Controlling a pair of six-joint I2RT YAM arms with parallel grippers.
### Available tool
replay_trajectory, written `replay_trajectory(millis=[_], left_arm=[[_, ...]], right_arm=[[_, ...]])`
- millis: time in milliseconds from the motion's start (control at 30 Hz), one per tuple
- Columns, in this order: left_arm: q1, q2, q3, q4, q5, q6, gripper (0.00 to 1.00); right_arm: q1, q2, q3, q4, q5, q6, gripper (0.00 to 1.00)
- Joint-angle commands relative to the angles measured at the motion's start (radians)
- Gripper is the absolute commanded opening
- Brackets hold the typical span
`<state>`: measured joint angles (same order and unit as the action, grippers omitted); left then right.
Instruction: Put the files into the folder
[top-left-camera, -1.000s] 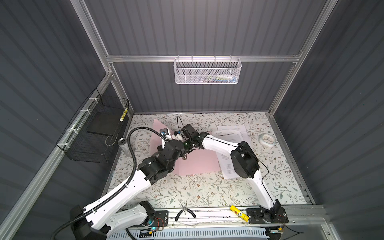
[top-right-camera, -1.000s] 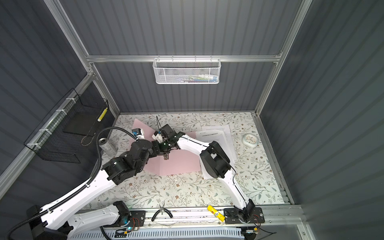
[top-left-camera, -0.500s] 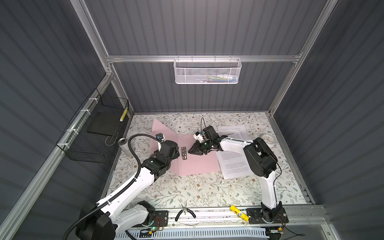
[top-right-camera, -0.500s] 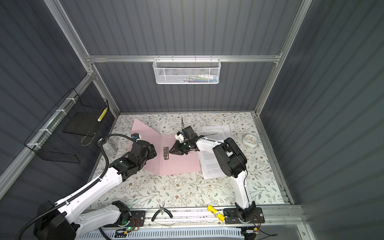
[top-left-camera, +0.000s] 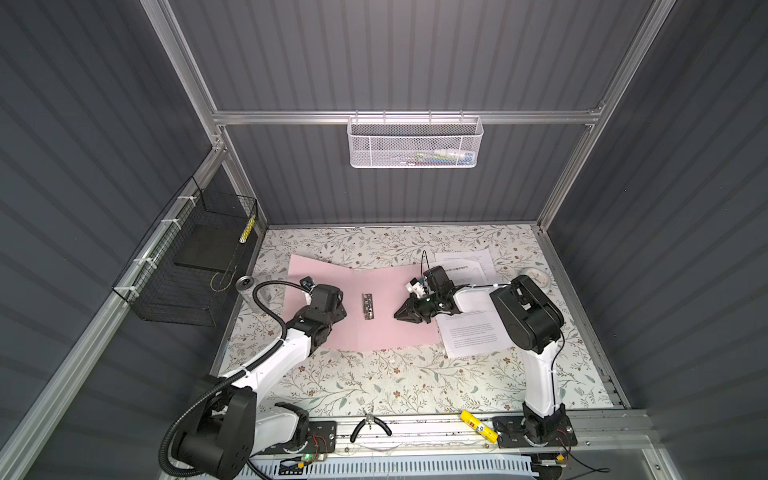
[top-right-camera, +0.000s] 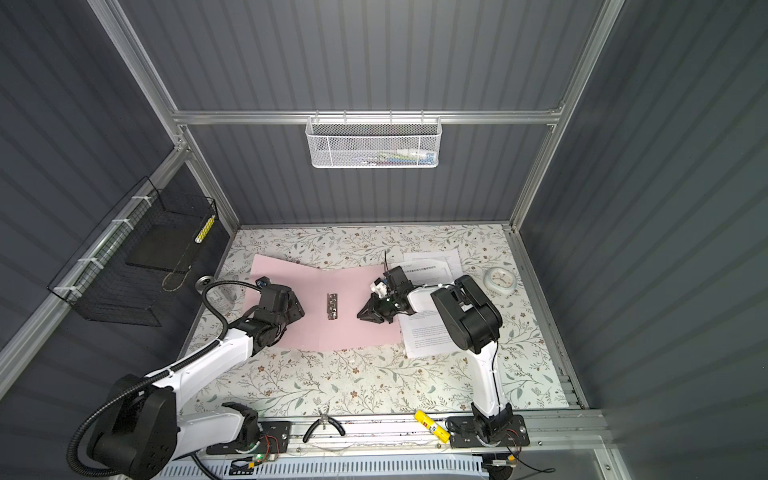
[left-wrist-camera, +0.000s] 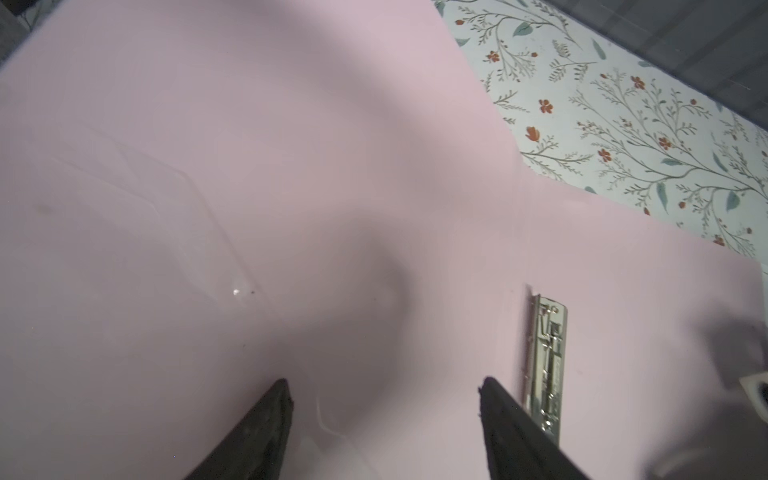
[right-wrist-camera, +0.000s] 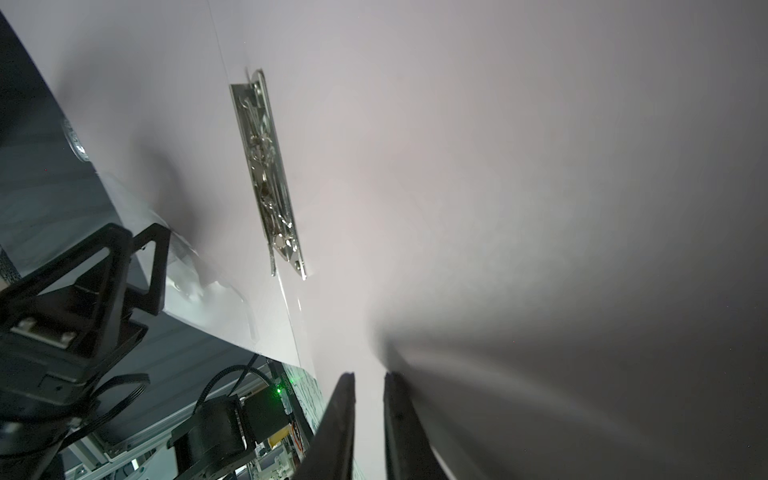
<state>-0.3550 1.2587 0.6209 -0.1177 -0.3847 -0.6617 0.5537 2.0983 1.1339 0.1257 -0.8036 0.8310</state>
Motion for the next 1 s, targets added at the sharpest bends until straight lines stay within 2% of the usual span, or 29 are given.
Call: replay_trajectory(millis=[0,433,967], left_arm=[[0.030,0.042,-0.026,0.070,0.054,0.001,0.72],[0.065,0.196,-0.046,0.173,0.127,0.007,0.71],[0.085,0.253,-0.039,0.201,0.188,0.001,0.71]], right_arm=[[-0.012,-0.020,-0.040,0.037,-0.015,0.029,0.17],[-0.026,-0.009,-0.089,0.058,-0.006,0.046,0.17],[-0.025,-0.012,-0.056,-0.010,0.024,0.019,0.17]])
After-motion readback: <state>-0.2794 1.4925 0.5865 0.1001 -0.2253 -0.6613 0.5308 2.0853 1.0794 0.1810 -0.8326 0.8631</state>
